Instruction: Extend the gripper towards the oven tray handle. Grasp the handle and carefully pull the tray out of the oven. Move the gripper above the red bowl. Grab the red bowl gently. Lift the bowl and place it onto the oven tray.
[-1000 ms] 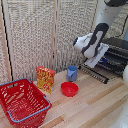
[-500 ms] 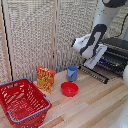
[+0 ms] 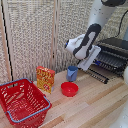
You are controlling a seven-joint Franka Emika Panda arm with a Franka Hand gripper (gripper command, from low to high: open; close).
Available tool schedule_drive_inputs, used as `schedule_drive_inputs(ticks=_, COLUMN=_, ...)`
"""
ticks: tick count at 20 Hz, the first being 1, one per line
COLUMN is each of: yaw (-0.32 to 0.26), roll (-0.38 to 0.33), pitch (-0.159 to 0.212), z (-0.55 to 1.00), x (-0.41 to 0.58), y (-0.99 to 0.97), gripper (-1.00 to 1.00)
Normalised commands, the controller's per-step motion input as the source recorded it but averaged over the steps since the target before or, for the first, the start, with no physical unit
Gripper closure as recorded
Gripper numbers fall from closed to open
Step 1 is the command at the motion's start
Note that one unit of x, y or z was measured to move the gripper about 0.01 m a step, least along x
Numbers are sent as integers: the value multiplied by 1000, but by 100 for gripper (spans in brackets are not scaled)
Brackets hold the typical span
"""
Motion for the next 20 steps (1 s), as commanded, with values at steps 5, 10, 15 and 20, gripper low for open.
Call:
schedule_drive_inputs(ticks=5, yaw=-14, roll=2, pitch=4, z=415, x=258, y=0, gripper=-100)
schedule_drive_inputs(ticks=10, yaw=-82, roll=0, pitch=-21, z=881, x=405, y=31, gripper=-100)
schedule_drive_inputs(ticks=15, yaw=-42, roll=50, pitch=8, z=921, x=308, y=14, gripper=-100)
schedule_drive_inputs(ticks=20, yaw=-48, roll=101, pitch=27, z=633, x=145, y=293, gripper=-100)
